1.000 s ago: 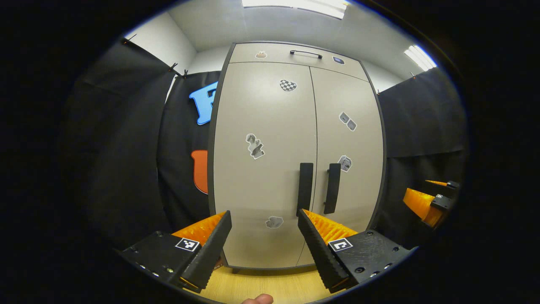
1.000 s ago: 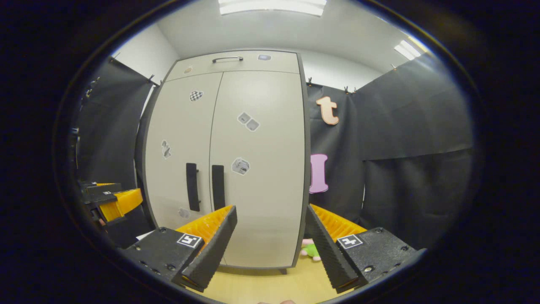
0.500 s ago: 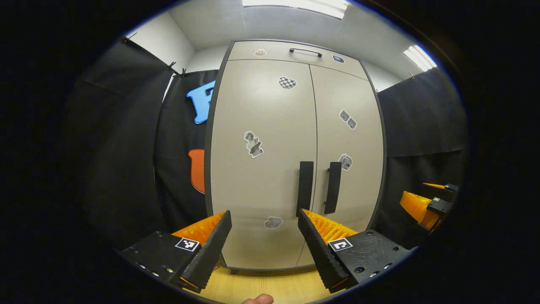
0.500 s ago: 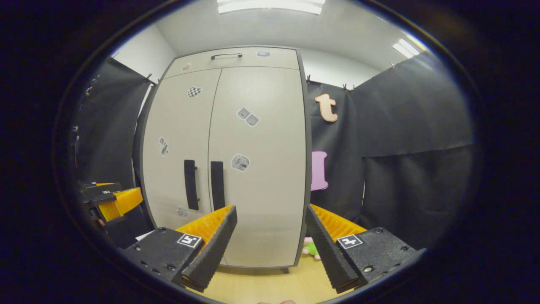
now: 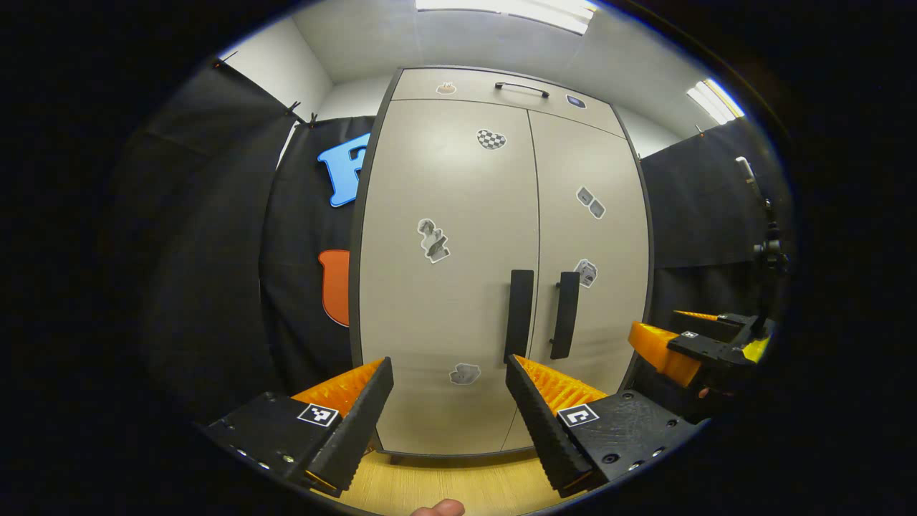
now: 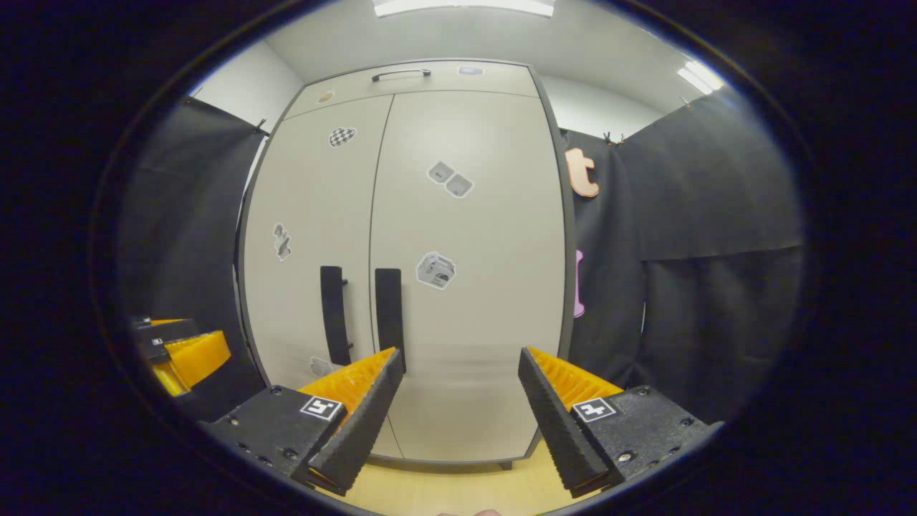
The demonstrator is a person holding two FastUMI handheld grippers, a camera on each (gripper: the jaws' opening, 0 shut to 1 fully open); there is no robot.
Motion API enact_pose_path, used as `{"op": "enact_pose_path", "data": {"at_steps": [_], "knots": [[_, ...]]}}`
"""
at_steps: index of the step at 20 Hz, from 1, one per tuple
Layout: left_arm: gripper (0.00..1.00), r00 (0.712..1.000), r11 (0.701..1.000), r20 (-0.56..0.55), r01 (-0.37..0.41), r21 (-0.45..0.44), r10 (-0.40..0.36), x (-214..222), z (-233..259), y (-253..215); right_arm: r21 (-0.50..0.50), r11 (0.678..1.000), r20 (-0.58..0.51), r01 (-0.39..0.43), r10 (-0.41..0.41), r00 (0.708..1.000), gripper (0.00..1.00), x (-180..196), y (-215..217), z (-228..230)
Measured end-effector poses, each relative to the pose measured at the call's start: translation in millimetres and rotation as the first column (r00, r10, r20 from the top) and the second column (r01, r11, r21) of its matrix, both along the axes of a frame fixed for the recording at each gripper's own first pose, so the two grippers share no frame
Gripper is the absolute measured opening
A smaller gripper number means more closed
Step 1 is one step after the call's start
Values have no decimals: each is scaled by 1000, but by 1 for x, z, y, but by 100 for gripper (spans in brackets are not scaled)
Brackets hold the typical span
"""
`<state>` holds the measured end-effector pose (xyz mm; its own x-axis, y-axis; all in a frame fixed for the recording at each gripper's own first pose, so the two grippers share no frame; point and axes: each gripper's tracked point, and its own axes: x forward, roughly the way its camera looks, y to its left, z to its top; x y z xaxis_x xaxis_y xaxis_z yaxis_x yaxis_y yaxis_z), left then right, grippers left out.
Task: Open the right door of the double-door shoe cabinet with the right hand, and open the left door with the left hand.
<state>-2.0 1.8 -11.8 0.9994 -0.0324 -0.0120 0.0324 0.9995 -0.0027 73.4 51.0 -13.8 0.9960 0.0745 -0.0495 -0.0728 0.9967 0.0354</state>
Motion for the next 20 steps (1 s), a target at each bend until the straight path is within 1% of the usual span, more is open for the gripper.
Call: {"op": "enact_pose_path", "data": {"at_steps": [3, 5, 8, 12, 14, 16, 18, 19, 20], "knots": [[95, 1000, 1000, -10, 8, 4, -8, -10, -6, -1, 23, 998, 2, -60, 60, 998, 100, 25, 25, 1], [95, 1000, 1000, -19, 15, 9, -15, -16, -9, 0, 34, 996, -13, -79, 80, 997, 100, 45, 39, -6], [95, 999, 1000, -35, 0, 27, 1, -22, -16, 8, 56, 993, -30, -105, 107, 994, 100, 70, 55, -13], [95, 998, 1000, -56, -19, 13, 20, -30, -24, 18, 97, 989, -21, -116, 118, 993, 100, 95, 67, -11], [95, 998, 1000, -63, -27, 11, 28, -32, -25, 23, 90, 991, -16, -99, 101, 995, 99, 104, 68, -10], [95, 997, 999, -62, -35, 12, 36, -34, -25, 28, 43, 996, -24, -76, 77, 997, 96, 110, 67, -13], [95, 997, 999, -62, -39, 7, 39, -33, -25, 31, 23, 997, -34, -75, 75, 997, 89, 111, 70, -13], [95, 997, 999, -61, -39, 5, 40, -34, -25, 31, 19, 997, -19, -70, 71, 997, 84, 113, 70, -11], [95, 997, 999, -62, -41, 2, 41, -34, -25, 32, 12, 998, -18, -61, 62, 998, 81, 115, 70, -11]]}}
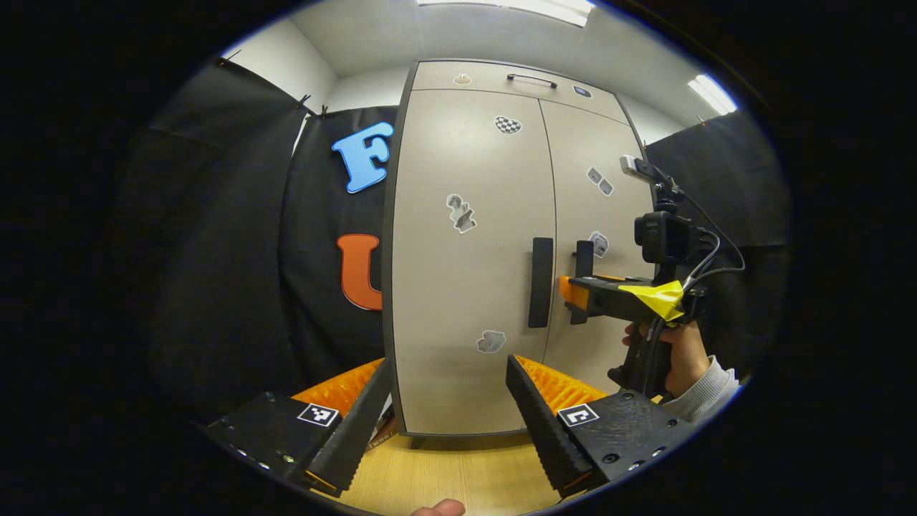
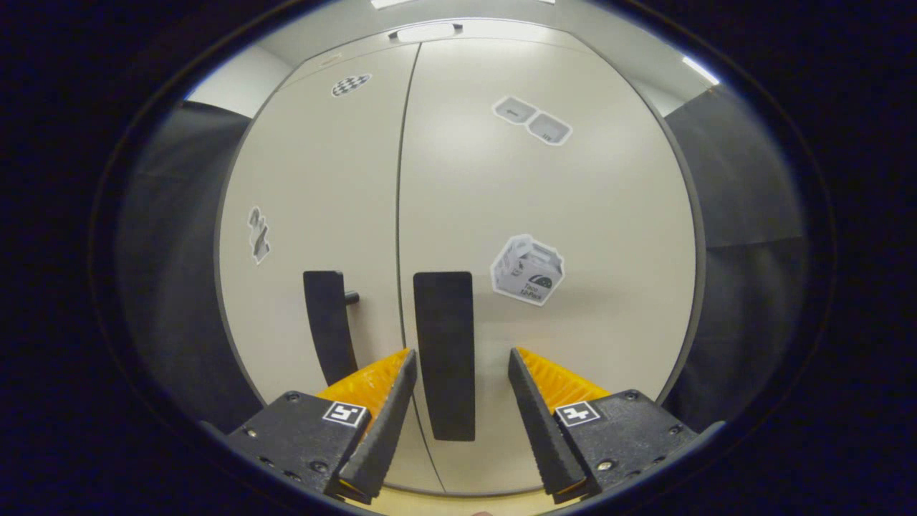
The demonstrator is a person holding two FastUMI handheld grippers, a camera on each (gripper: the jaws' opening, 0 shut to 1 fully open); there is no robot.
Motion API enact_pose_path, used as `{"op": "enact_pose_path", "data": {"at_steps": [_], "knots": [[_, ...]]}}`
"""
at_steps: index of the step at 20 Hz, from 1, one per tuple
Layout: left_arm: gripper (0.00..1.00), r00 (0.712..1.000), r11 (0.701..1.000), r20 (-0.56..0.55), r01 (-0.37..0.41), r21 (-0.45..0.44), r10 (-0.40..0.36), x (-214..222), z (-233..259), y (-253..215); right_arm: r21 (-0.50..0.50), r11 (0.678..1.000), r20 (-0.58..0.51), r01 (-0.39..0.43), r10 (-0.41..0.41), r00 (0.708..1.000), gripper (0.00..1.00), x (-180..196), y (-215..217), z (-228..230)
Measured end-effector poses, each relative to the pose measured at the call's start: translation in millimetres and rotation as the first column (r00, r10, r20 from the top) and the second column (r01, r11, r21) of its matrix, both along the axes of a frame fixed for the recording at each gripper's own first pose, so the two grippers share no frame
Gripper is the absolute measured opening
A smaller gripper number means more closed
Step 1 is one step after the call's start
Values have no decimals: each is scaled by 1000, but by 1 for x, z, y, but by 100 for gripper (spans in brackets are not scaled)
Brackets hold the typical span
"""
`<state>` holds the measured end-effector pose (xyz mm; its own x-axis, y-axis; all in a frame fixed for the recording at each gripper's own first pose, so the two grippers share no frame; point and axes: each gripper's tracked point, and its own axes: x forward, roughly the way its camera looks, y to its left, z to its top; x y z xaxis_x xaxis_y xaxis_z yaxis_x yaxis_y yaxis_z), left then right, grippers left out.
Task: Open the right door of the double-door shoe cabinet with the right hand, and open the left door with the left hand.
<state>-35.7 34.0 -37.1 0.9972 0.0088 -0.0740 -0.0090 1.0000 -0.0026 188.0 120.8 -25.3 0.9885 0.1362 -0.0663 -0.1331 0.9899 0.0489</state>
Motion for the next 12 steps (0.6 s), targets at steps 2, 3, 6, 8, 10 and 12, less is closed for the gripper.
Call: {"op": "enact_pose_path", "data": {"at_steps": [2, 3, 6, 8, 10, 12], "knots": [[95, 1000, 1000, -3, 3, -4, -3, 0, -1, 0, -12, 1000, 1, 10, -10, 1000, 71, 0, -3, 0], [95, 1000, 1000, -4, 5, -4, -5, 0, -1, 0, -5, 1000, -1, -10, 10, 1000, 63, -1, 1, -1], [95, 1000, 1000, -5, 10, -9, -10, 1, -2, -1, -29, 999, -7, -35, 35, 999, 36, -1, 8, -3], [95, 1000, 1000, -5, 15, -7, -15, 0, -1, -3, 1, 999, -2, -40, 40, 999, 27, -1, 8, -1], [95, 1000, 1000, -6, 15, -7, -15, 1, -2, -2, 12, 999, 5, -44, 44, 999, 14, 0, 7, -1], [95, 1000, 1000, -7, 17, -12, -17, 1, -1, -3, 2, 999, 4, -43, 43, 999, 9, 0, 7, -1]]}}
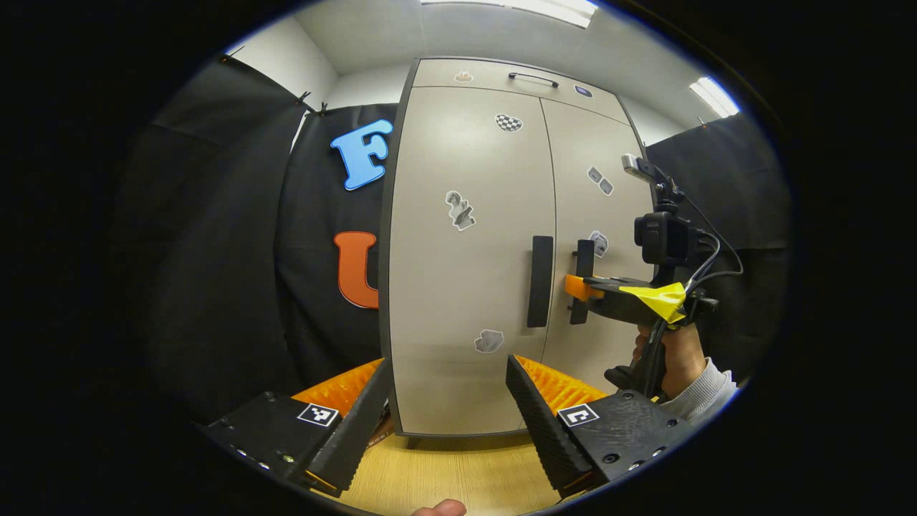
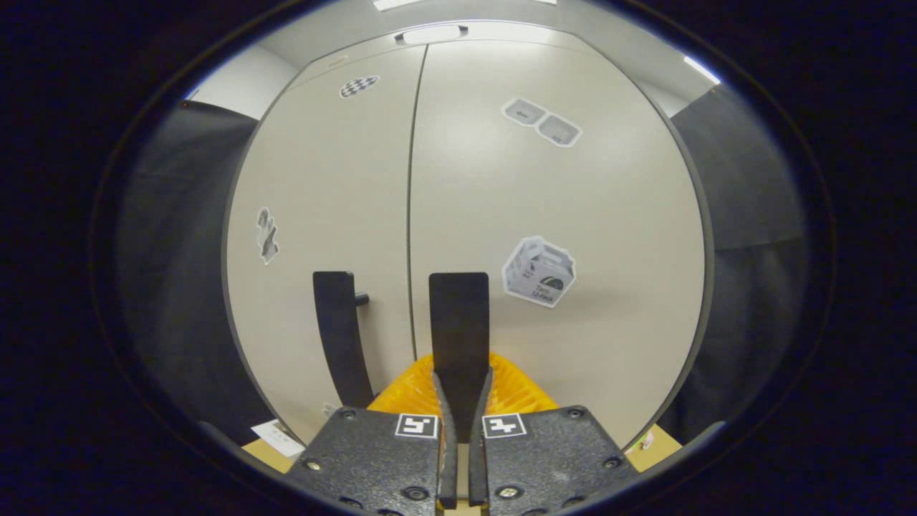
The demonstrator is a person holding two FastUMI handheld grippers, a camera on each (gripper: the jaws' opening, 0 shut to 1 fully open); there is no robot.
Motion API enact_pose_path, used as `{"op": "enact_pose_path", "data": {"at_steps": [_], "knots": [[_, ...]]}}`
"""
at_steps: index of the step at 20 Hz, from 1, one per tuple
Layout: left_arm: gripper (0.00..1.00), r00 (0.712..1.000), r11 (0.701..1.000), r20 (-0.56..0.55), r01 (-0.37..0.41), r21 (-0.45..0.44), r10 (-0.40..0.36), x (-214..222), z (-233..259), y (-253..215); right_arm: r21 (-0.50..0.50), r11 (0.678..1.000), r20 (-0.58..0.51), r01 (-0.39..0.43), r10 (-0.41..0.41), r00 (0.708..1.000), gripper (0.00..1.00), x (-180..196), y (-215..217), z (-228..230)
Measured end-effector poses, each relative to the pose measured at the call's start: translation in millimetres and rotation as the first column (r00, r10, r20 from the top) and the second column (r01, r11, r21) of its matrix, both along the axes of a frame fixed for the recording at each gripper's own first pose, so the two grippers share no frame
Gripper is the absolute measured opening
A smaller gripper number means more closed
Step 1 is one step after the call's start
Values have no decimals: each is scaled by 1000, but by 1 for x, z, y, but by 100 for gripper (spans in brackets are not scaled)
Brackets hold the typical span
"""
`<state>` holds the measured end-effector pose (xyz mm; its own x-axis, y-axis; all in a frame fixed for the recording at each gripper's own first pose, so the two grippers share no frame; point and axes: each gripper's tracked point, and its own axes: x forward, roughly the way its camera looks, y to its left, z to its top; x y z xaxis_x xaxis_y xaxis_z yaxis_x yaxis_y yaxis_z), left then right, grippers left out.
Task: Open the right door of the double-door shoe cabinet with the right hand, and open the left door with the left hand.
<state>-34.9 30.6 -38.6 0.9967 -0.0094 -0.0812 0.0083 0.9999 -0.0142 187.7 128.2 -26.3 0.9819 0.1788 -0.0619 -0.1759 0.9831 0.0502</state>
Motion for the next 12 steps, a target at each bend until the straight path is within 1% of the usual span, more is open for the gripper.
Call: {"op": "enact_pose_path", "data": {"at_steps": [5, 8, 11, 12], "knots": [[95, 1000, 1000, -1, -7, 1, 7, -1, 0, -1, 7, 999, -13, -38, 38, 999, 9, -10, 0, -1], [95, 1000, 1000, -1, -7, 1, 7, -2, 0, -11, -3, 997, -11, -82, 82, 997, 9, -33, -4, -2], [95, 1000, 1000, 4, -3, 3, 3, -9, 3, -24, 24, 989, -25, -143, 143, 989, 10, -53, -12, 5], [95, 1000, 1000, 4, 1, 3, -1, -10, 4, -30, 17, 987, -25, -158, 159, 987, 9, -60, -16, 7]]}}
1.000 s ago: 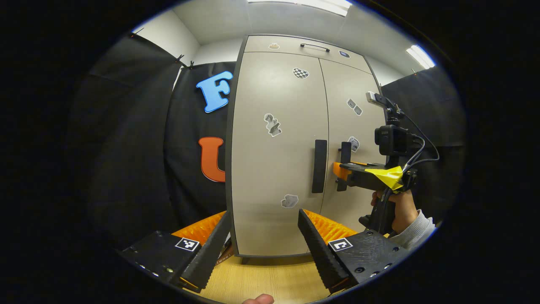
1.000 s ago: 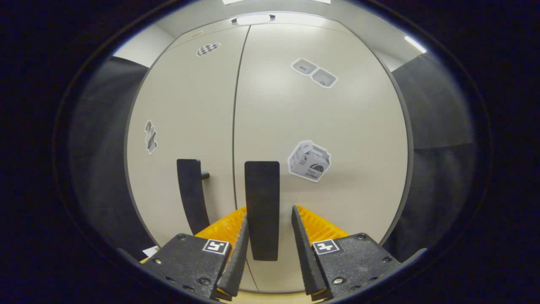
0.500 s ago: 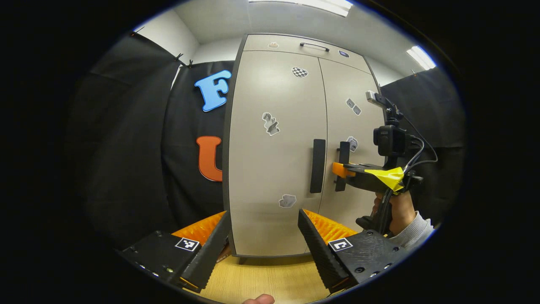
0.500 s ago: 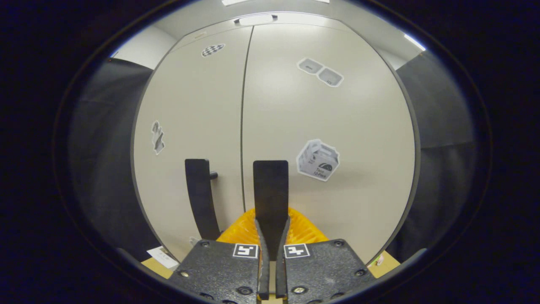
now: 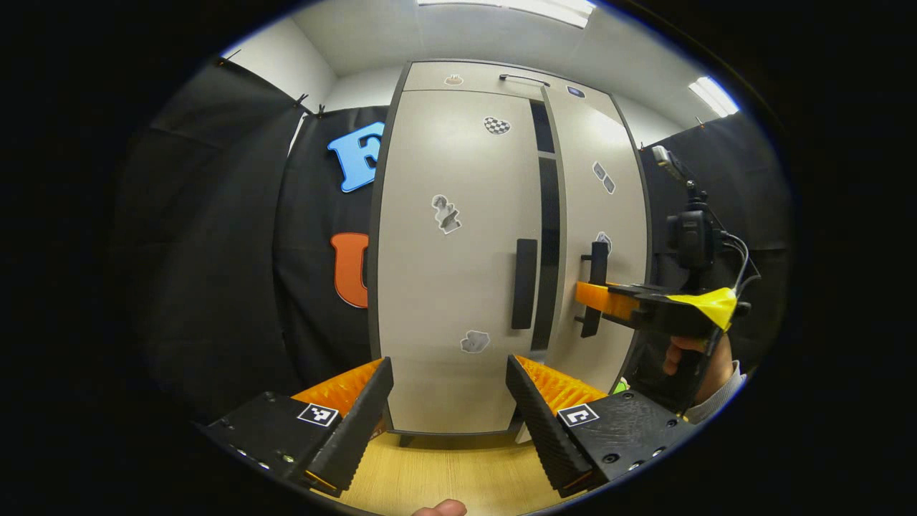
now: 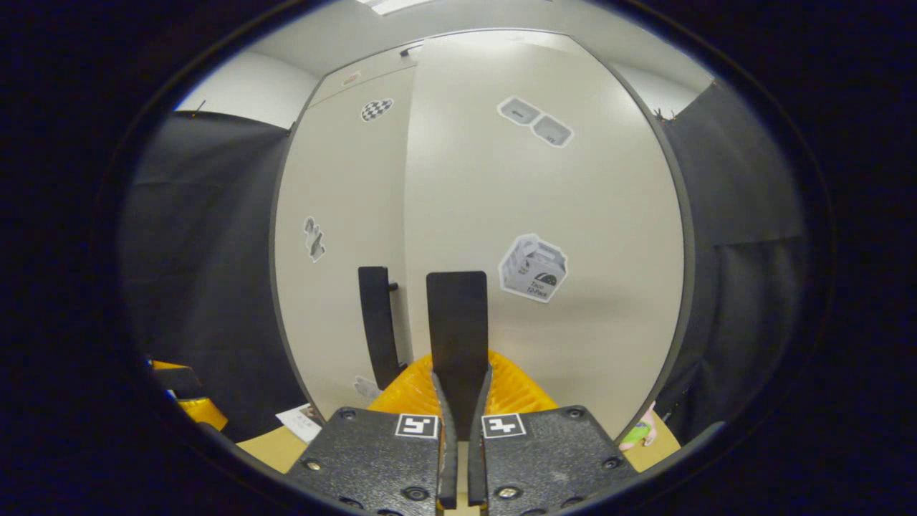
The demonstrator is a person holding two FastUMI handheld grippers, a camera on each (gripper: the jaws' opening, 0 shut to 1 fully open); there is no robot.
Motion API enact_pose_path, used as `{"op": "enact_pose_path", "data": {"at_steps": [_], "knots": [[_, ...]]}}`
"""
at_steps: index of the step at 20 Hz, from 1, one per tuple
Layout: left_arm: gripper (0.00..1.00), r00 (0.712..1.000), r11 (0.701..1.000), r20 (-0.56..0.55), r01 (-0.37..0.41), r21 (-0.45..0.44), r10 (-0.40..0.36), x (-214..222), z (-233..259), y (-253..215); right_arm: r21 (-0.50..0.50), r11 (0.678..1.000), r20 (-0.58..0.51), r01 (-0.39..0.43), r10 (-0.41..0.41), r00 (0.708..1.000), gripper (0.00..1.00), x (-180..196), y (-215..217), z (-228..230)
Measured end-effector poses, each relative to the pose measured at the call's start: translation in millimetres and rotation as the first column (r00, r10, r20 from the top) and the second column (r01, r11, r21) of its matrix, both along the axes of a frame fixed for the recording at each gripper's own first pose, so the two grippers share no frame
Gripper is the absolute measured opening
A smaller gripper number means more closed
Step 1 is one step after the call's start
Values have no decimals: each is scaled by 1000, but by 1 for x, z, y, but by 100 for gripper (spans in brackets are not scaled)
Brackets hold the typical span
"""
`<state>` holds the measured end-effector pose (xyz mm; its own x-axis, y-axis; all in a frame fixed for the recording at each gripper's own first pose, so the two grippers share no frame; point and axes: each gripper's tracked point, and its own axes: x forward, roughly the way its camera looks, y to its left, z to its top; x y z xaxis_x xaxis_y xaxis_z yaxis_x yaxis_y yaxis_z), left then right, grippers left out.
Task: Open the right door of the double-door shoe cabinet with the right hand, and open the left door with the left hand.
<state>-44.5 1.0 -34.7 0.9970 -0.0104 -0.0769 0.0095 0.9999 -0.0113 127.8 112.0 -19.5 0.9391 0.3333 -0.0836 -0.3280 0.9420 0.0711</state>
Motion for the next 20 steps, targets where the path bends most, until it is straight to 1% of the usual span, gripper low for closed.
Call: {"op": "enact_pose_path", "data": {"at_steps": [4, 8, 15, 17, 20], "knots": [[95, 1000, 1000, -4, 14, -1, -14, -3, -1, -21, -2, 999, -1, -41, 41, 999, 9, -29, -21, 5], [95, 1000, 1000, -1, 15, -10, -15, -6, -1, -37, -7, 999, 6, -51, 51, 999, 10, -51, -44, 13], [95, 1000, 1000, 3, 12, -17, -12, -1, -2, -56, -31, 999, 12, -19, 20, 1000, 8, -70, -84, 17], [95, 1000, 1000, 4, 11, -19, -11, 2, -2, -60, -44, 999, 17, 2, -2, 1000, 8, -75, -101, 17], [95, 1000, 1000, 0, 16, -23, -16, 6, -4, -66, -53, 997, 24, 56, -55, 998, 8, -81, -133, 17]]}}
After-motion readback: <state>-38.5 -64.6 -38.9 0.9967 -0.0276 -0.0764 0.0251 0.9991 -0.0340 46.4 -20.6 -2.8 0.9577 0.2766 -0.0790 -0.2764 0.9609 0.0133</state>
